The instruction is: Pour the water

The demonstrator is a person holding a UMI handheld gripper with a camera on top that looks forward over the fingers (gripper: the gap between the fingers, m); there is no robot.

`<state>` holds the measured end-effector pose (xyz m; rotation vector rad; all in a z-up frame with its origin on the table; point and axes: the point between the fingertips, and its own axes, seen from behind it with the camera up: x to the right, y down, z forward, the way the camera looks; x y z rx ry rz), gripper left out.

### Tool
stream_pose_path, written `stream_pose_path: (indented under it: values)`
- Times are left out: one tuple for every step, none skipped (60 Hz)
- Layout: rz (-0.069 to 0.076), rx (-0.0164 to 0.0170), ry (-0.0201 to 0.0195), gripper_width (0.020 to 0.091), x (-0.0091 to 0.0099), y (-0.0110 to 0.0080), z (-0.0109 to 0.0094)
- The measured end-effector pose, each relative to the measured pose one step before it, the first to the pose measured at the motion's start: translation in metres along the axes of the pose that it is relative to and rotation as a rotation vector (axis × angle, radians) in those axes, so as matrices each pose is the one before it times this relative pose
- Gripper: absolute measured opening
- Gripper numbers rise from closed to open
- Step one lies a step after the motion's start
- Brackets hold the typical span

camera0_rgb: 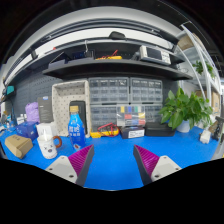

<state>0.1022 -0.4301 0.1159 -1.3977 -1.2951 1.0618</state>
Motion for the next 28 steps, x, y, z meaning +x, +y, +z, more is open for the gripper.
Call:
stream_pose_path:
  values:
    - [0.0003,0.00093,-0.00013,0.0805,-0.00001,-0.00075,-0.00202]
    - [0.0020,0.00107,-0.00270,0.0801,0.00006,-0.00037,-0.00112]
    - [0.0035,0.00043,-0.00242,0.0801,0.00014,-0.00017,-0.00092]
    - [0.0036,0.00048,-0.00092,0.0800,0.00039,-0.00003,-0.00082]
    - [0.0033,0.00125,0.00002,0.0801,0.00064,-0.00026,-0.00121]
    - [0.0029,0.00233,0.00069,0.0801,0.00077,-0.00049,-0.00091]
    - [0.0017,0.00252,0.00139,0.0803,0.00090,-0.00038,-0.00108]
    - [0.0011,0.00189,0.00110,0.0800,0.00090,-0.00021,-0.00089]
    - [0.0008,-0.00052,0.00196,0.0800,0.00051,0.00002,-0.00146]
    - [-0.0003,0.00105,0.00095,0.0800,0.00106,-0.00017,-0.00077]
    - [0.0003,0.00142,0.00115,0.0802,0.00083,-0.00024,-0.00045]
    - [-0.0003,0.00104,0.00183,0.0800,0.00105,-0.00003,-0.00032]
    - [-0.0007,0.00018,0.00227,0.0801,0.00108,0.00001,-0.00032]
    - [-0.0012,-0.00044,0.00236,0.0801,0.00125,0.00021,-0.00042]
    - [-0.0019,-0.00026,0.00169,0.0802,0.00082,0.00023,-0.00039]
    - [-0.0017,-0.00054,0.00034,0.0802,0.00032,0.00034,-0.00044]
    - [-0.0002,-0.00048,-0.00043,0.0800,-0.00008,0.00023,-0.00031]
    - [0.0002,-0.00006,-0.00085,0.0802,-0.00011,0.00004,-0.00022]
    - [0.0006,-0.00059,-0.00109,0.0802,-0.00027,0.00016,-0.00007]
    - [0.0011,-0.00050,-0.00048,0.0800,-0.00035,0.00010,-0.00022]
    - [0.0014,-0.00054,-0.00063,0.0800,-0.00040,0.00024,-0.00006]
    - [0.0016,-0.00036,-0.00182,0.0800,-0.00070,0.00021,-0.00009]
    - [0.0017,0.00066,-0.00287,0.0800,-0.00089,0.00004,0.00006]
    - [0.0003,0.00121,-0.00363,0.0800,-0.00113,0.00017,0.00022]
    - [0.0006,0.00124,-0.00378,0.0800,-0.00125,-0.00006,-0.00002]
    - [0.0012,0.00110,-0.00271,0.0801,-0.00123,-0.00015,-0.00009]
    - [0.0012,0.00048,-0.00178,0.0800,-0.00092,0.00014,0.00012]
    - [0.0009,-0.00049,-0.00086,0.0801,-0.00058,0.00008,0.00020]
